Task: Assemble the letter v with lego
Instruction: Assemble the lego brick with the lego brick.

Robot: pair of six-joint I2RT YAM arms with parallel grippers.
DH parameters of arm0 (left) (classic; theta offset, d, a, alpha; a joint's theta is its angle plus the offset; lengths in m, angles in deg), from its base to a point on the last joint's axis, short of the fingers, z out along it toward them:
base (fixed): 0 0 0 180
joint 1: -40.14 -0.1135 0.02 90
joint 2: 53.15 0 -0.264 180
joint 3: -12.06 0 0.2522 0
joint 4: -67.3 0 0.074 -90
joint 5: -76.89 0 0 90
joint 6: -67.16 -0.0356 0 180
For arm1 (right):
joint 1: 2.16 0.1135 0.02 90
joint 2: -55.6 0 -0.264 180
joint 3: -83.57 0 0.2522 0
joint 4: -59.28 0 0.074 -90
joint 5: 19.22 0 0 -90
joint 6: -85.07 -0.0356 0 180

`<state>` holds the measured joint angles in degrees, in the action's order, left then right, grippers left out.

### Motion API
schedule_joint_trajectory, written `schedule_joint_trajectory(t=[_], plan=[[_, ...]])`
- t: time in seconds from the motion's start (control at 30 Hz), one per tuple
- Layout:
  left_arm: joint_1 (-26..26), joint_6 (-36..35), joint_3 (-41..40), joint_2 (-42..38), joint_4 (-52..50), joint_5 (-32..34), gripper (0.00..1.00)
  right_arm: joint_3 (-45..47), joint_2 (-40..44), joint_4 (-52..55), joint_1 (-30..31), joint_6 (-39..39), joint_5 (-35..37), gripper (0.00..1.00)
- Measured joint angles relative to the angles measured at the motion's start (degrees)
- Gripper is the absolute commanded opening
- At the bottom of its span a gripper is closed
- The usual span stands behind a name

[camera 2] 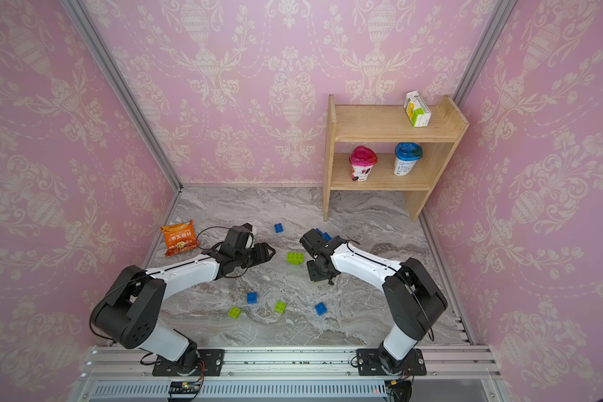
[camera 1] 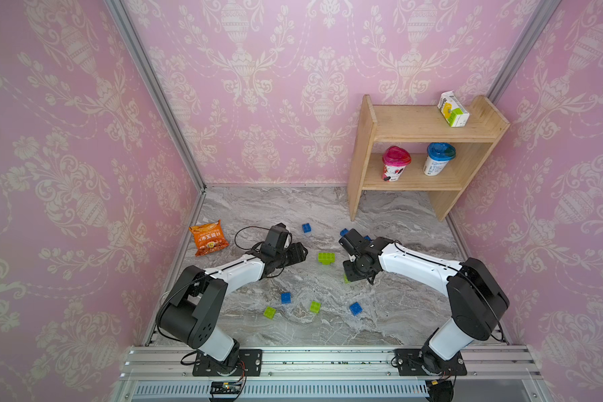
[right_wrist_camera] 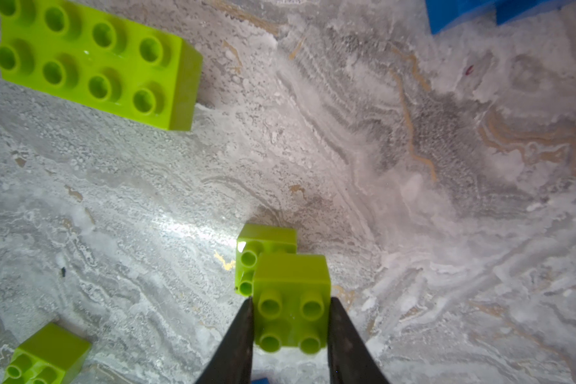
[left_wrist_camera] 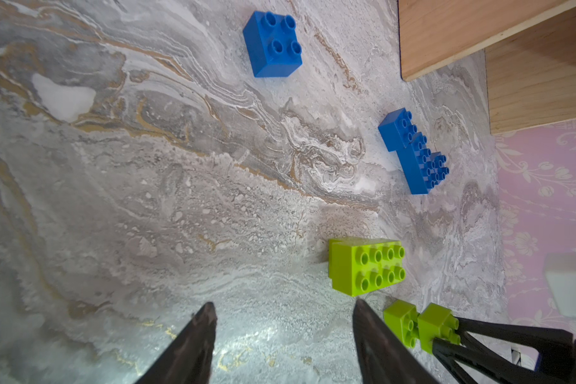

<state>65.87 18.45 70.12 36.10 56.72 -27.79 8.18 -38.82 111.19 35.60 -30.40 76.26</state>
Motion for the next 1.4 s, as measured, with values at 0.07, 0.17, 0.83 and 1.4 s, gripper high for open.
schedule_joint_trajectory(t=[0.07,0.17,0.83,1.4], plan=[[0.00,0.00,0.00,0.00,0.00,0.00,0.66,0.50,0.00,-0.28,-0.50,-0.02,-0.39,0.09],[0.00,0.00,0.00,0.00,-0.02,0.04,0.66,0.52,0.00,-0.63,-0.87,-0.02,-0.85,0.09],[0.00,0.02,0.00,-1.14,-0.24,0.57,0.71,0.07,-1.38,0.04,-0.92,-0.07,-1.66,0.81],[0.17,1.49,-0.70,-0.85,3.37,-1.57,0.63,-8.66,-7.43,1.18,-5.29,5.66,-1.88,0.02]])
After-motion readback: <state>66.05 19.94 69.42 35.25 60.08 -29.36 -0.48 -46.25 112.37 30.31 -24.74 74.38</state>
